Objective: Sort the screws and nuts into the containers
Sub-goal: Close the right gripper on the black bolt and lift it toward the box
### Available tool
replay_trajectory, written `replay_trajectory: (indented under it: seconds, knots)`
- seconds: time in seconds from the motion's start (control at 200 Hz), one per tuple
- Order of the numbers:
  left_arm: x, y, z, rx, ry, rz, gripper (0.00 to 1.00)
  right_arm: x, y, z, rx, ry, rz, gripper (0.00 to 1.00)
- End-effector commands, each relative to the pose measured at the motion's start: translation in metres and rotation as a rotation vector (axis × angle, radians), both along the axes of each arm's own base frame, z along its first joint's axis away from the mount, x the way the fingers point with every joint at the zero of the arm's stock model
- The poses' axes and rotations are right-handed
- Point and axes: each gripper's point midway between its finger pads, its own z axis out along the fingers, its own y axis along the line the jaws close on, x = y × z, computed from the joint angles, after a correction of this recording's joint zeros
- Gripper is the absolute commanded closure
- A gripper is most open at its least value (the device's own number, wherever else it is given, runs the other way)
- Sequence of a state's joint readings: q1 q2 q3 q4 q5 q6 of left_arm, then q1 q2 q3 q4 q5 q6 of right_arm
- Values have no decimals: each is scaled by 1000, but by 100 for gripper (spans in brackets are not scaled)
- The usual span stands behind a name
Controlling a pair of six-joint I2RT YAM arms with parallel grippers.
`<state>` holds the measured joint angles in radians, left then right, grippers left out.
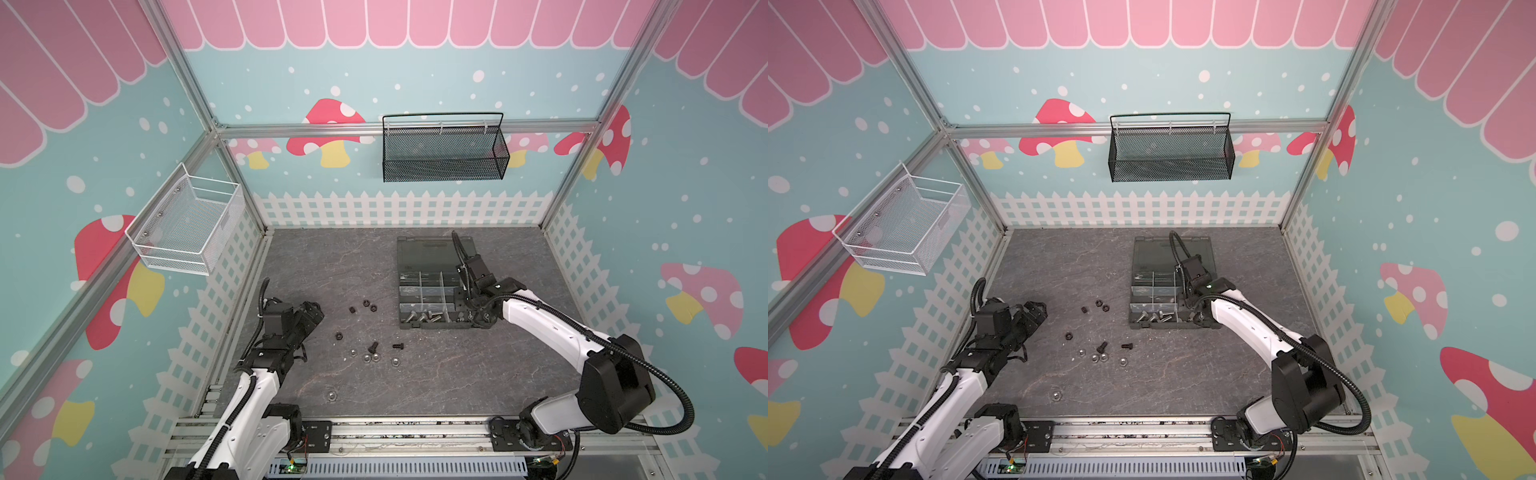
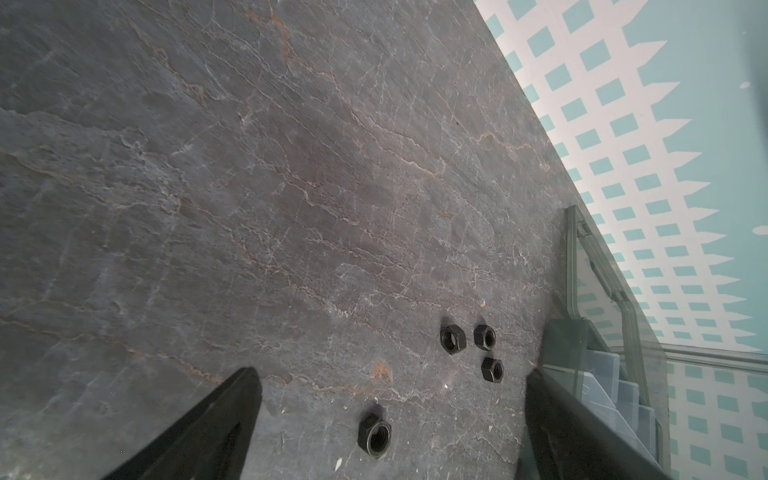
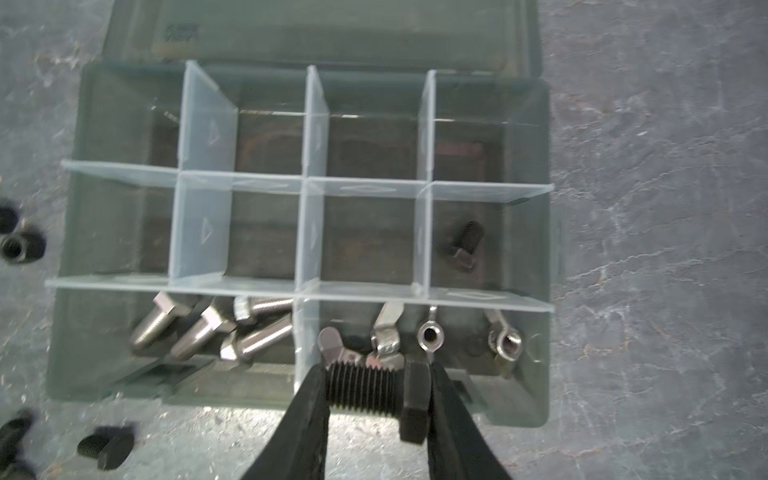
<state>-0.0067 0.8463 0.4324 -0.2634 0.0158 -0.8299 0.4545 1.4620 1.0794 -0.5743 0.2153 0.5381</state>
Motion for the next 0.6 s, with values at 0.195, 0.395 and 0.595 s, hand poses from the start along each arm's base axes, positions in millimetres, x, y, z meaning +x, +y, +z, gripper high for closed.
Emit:
replay_trajectory:
  seconds: [0.195,0.395,0.595]
  knots:
    - [7,3,12,11,-36,9,0,32,-30,-11,49,-13,-27,79]
    - [7,3,12,10,-36,7,0,46,-42,-29,43,18,-37,78]
    - [5,3,10,11,-32,7,0,53,-47,-50,35,54,-38,72]
